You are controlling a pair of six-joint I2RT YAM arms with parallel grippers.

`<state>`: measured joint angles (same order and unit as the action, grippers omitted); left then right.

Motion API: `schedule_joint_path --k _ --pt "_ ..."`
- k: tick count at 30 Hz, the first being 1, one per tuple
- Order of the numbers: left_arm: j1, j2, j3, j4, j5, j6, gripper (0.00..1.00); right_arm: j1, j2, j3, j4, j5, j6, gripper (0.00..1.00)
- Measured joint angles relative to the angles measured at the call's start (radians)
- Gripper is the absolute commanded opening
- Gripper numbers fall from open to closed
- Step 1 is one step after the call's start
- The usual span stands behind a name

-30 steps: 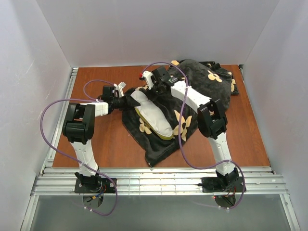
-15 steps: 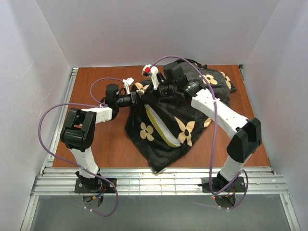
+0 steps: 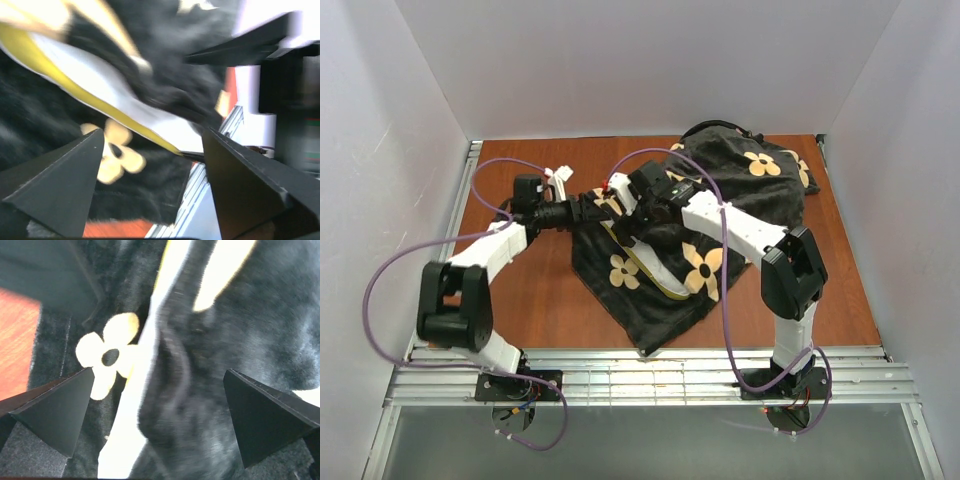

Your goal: Put the pillow into the pillowcase

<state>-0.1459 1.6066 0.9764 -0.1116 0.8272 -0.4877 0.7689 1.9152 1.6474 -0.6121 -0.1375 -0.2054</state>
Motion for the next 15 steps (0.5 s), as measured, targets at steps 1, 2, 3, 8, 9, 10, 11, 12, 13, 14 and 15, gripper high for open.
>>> schedule_joint_path --k 1,2,3,8,9,10,11,12,13,14,15 --pt "0.005 -0.058 -0.008 -0.019 -0.001 0.002 0.77 0.024 -0.006 0.000 -0.002 0.039 -0.010 0.99" --pt "0.010 -0.106 -0.015 -0.032 -0.003 0.003 0.77 0.053 -0.010 0.000 -0.004 0.082 -0.019 0.99" --pt "0.016 -0.159 -0.021 -0.048 -0.009 0.006 0.77 0.085 -0.010 0.000 -0.006 0.122 -0.030 0.99" --pt "0.053 -0.290 -0.074 -0.144 -0.106 0.008 0.78 0.164 0.036 0.010 0.009 0.330 -0.068 0.99" --pt "0.055 -0.296 -0.087 -0.153 -0.125 0.002 0.78 0.161 0.059 0.009 0.011 0.357 -0.078 0.99" --pt "0.059 -0.299 -0.102 -0.164 -0.159 -0.003 0.78 0.153 0.081 0.007 0.016 0.377 -0.087 0.99" --pt "0.069 -0.299 -0.118 -0.175 -0.176 -0.012 0.78 0.145 0.099 0.005 0.016 0.396 -0.095 0.99" --pt "0.077 -0.300 -0.130 -0.183 -0.181 -0.021 0.79 0.132 0.121 -0.003 0.019 0.418 -0.103 0.99" --pt "0.081 -0.305 -0.138 -0.189 -0.190 -0.027 0.79 0.120 0.140 -0.012 0.023 0.435 -0.112 0.99" --pt "0.085 -0.312 -0.145 -0.192 -0.196 -0.034 0.79 0.109 0.158 -0.021 0.031 0.450 -0.118 0.99" --pt "0.090 -0.322 -0.152 -0.190 -0.202 -0.040 0.79 0.099 0.172 -0.027 0.043 0.459 -0.123 0.98"
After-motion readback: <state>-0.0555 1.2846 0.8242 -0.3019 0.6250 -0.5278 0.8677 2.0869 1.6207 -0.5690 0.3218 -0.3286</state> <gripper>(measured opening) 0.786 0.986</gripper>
